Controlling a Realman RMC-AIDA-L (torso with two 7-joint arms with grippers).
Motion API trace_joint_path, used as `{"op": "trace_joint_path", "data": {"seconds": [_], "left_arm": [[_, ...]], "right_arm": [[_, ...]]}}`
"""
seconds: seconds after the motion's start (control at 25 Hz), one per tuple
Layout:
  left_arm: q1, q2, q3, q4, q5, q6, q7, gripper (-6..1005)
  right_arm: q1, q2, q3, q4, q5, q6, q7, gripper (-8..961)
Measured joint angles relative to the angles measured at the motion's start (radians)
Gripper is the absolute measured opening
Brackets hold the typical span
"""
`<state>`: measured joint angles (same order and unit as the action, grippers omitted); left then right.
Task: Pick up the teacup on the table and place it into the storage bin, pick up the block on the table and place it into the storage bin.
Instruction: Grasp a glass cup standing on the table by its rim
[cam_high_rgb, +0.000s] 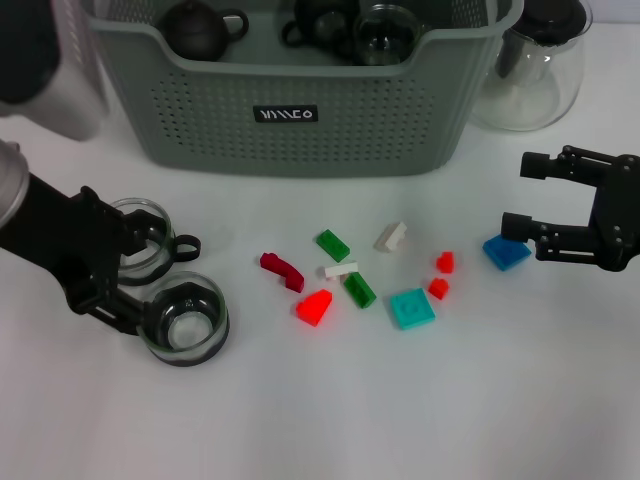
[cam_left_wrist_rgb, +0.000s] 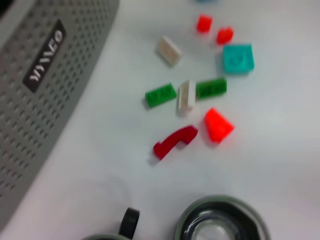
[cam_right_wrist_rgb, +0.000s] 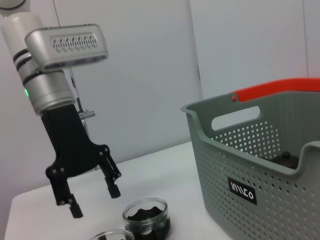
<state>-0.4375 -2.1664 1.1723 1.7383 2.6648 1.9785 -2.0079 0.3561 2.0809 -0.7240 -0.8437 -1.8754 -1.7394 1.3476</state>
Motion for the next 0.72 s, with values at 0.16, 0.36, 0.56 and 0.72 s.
{"op": "trace_joint_path", "data": {"seconds": [0.16,0.36,0.56,0.72], "left_arm": [[0.000,-0.004,0.051,-0.020,0.047,-0.034,0.002,750],[0.024,-0.010,0.073,-0.042,-0.043,-0.007,-0.014,744],[0.050,-0.011,0.167,-0.134,-0.078,-0.072,-0.044,737],[0.045,-0.012,0.208,-0.229,-0.073,-0.191,-0.052,700]], "right_arm": [[0.000,0.001,0.000,0.000,-0.001,0.000,0.003,856],[0.000,0.002,0.000,0.000,-0.002,0.004,0.014,856],[0.001,0.002,-0.001,0.001,-0.003,0.005,0.015,858],[0.002,0.002,-0.001,0.002,-0.004,0.007,0.015,857]]}}
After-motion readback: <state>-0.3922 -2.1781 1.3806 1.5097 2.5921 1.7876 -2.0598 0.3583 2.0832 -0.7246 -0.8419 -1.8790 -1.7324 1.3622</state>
